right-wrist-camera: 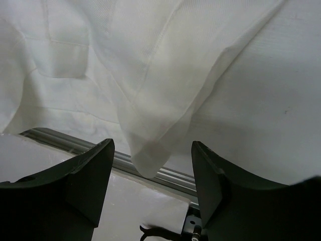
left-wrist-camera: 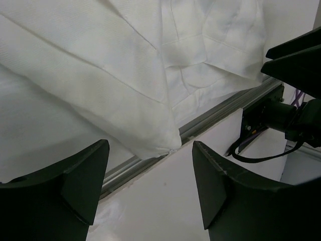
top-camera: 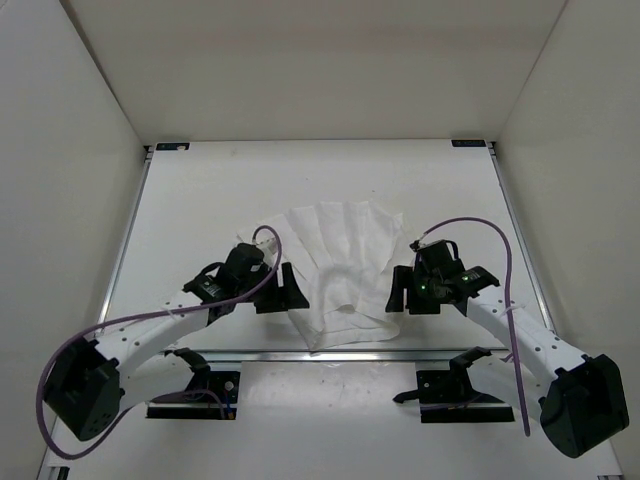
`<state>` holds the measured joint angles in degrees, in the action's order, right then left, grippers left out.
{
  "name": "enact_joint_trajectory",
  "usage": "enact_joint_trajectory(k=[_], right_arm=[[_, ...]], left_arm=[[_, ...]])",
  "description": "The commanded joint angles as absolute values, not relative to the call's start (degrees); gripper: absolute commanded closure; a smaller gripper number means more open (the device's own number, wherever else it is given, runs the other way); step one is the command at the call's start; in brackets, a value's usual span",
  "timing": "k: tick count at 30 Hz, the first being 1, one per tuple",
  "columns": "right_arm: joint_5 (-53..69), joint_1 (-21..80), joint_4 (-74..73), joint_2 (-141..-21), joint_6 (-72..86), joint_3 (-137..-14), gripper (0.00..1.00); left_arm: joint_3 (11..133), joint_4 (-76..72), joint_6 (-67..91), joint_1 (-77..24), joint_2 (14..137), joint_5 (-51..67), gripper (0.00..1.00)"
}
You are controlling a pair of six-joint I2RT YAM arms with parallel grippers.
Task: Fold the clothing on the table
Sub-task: Flatten the skirt out
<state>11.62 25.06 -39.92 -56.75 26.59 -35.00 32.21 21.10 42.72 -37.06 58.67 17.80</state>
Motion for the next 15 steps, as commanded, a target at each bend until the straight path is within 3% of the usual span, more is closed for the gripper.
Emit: enact_joint_trajectory(k=[1,8,9,10,11,12,13,14,15], right_arm=[[13.36,25.13,-35.51,-56.25,27.51,-34.37,0.39],[15.56,24.69,-33.40,-58.17,28.30,-32.34,0.41],[15.03,24.78,-33.57,-58.71,28.47,-32.34,0.43],[15.03,24.87,-33.66,-58.97,28.22,-32.34,0.54],[15.12,24.96,-34.10,-59.67,28.30,-32.26,0.69],[15.64,25.22,-34.54,-60.03,28.21,-32.69,0.77],[16.08,24.70,-34.98,-60.29,28.13,-33.13,0.93],[16.43,24.26,-35.24,-60.03,28.21,-33.66,1.00],[17.39,23.56,-35.68,-59.86,27.34,-34.71,1.00]], left_arm=[[31.20,13.90,47.11,-39.72,62.83,18.10,0.22],[33.14,11.61,46.76,-43.50,73.82,19.50,0.25],[32.96,11.51,46.32,-43.33,75.05,19.60,0.33],[33.57,11.25,45.97,-42.90,76.45,19.95,0.41],[34.44,11.25,45.71,-42.89,77.07,21.08,0.63],[35.24,11.77,44.66,-42.46,78.30,21.18,0.96],[36.20,12.73,44.04,-42.02,79.09,21.01,1.00],[37.25,13.88,43.25,-41.92,79.36,20.83,1.00],[38.74,15.28,42.46,-41.49,79.63,21.44,1.00]])
